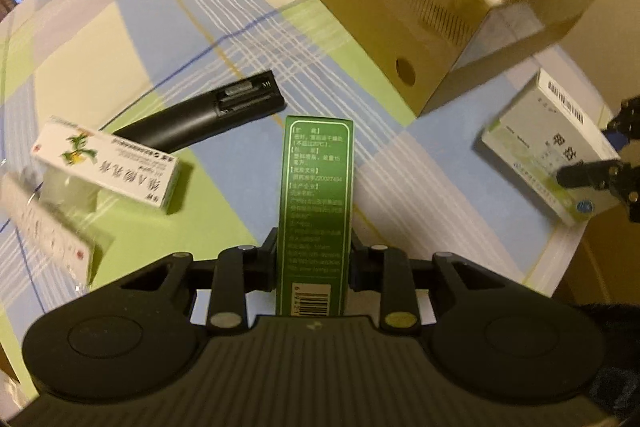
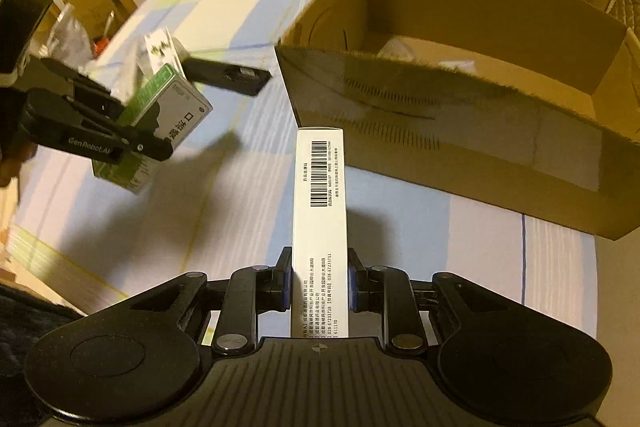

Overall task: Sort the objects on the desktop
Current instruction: 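Carry both medicine boxes toward the cardboard box, lifting them above its rim, then lower both medicine boxes into the cardboard box and open both tools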

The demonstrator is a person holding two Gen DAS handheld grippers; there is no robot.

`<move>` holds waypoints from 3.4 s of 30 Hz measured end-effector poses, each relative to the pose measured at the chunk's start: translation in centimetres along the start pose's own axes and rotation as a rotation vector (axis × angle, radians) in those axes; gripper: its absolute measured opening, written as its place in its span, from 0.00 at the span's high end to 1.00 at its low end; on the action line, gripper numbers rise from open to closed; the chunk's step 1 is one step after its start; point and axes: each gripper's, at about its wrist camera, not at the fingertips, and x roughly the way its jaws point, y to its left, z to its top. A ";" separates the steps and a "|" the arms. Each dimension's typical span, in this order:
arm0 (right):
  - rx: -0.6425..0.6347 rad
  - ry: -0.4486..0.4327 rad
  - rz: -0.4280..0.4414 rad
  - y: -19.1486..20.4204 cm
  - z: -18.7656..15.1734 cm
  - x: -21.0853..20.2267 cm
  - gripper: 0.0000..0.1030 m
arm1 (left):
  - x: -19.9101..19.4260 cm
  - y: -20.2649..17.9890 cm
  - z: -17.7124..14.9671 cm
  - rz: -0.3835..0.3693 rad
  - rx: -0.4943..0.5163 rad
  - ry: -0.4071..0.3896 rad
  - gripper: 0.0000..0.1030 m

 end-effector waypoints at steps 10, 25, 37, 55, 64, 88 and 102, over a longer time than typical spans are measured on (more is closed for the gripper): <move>-0.039 -0.016 0.034 -1.0 -0.1 -0.6 0.77 | -2.5 -2.3 0.7 0.022 -0.027 -0.063 0.75; -0.069 -0.094 0.122 -4.7 0.3 -5.0 0.77 | -5.3 -4.6 2.5 0.042 -0.074 -0.143 0.75; 0.097 -0.312 0.185 -12.4 4.0 -12.4 0.77 | -6.8 -9.0 10.2 -0.012 0.025 -0.259 0.75; 0.244 -0.207 0.006 -21.2 9.9 -5.3 0.77 | -0.3 -17.4 23.2 -0.075 0.123 -0.226 0.75; 0.117 -0.044 -0.016 -21.1 10.2 -2.1 0.77 | 5.5 -18.2 23.2 -0.054 0.112 -0.062 0.74; 0.035 0.109 -0.027 -19.4 9.6 3.6 0.77 | 11.1 -17.0 21.9 -0.043 0.027 0.124 0.75; 0.045 0.125 -0.035 -18.7 10.0 4.6 0.77 | 10.5 -15.4 21.3 -0.032 0.017 0.137 0.74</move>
